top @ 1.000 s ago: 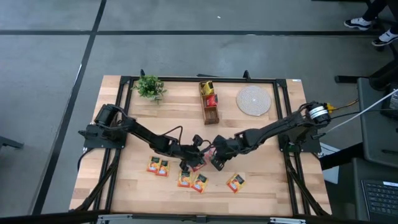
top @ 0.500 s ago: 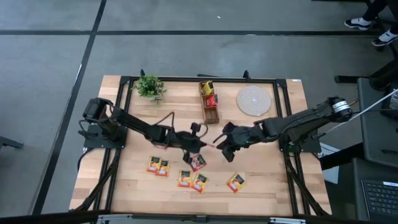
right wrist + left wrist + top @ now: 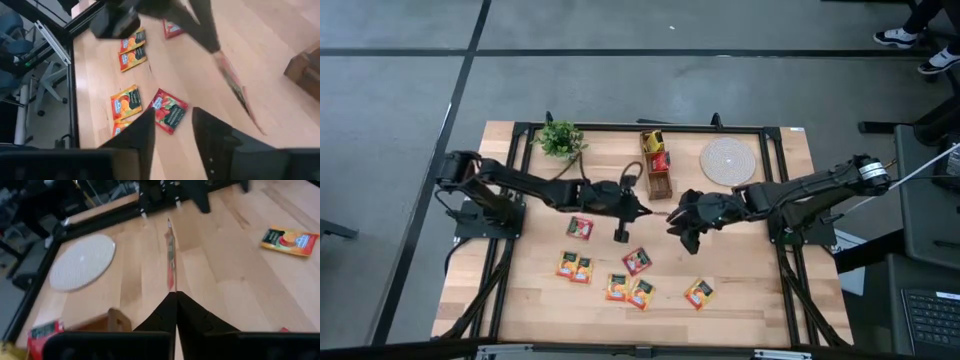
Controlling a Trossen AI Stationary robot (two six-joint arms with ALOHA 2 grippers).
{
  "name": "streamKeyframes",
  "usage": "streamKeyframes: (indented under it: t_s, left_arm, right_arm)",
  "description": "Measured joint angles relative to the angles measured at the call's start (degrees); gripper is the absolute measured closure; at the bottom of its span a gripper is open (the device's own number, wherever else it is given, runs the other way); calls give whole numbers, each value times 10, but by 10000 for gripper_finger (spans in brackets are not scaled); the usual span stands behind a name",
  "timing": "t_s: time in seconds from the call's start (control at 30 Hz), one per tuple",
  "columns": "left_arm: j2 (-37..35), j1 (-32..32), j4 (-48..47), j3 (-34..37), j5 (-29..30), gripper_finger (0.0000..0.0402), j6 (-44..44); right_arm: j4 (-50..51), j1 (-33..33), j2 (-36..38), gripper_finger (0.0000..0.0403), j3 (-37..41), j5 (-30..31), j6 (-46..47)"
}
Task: Pick & Place Tea
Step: Put the red tea bag into the middle section of the wooden organizer
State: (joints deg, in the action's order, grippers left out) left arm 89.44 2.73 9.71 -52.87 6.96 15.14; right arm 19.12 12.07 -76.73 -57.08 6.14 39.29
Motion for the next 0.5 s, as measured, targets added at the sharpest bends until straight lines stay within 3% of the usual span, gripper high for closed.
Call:
streamKeyframes:
  t_s: [0.23, 0.33, 0.5]
  left_arm:
    - [-28, -29, -30, 0, -45, 400, -20]
    - [-33, -40, -38, 0, -83, 400, -39]
    - [-35, -44, -35, 0, -91, 400, -41]
  right_arm:
    - [2, -18, 0, 218, -15, -1, -82]
    - [19, -29, 0, 213, -38, 1, -114]
    - [105, -55, 0, 211, -78, 3, -140]
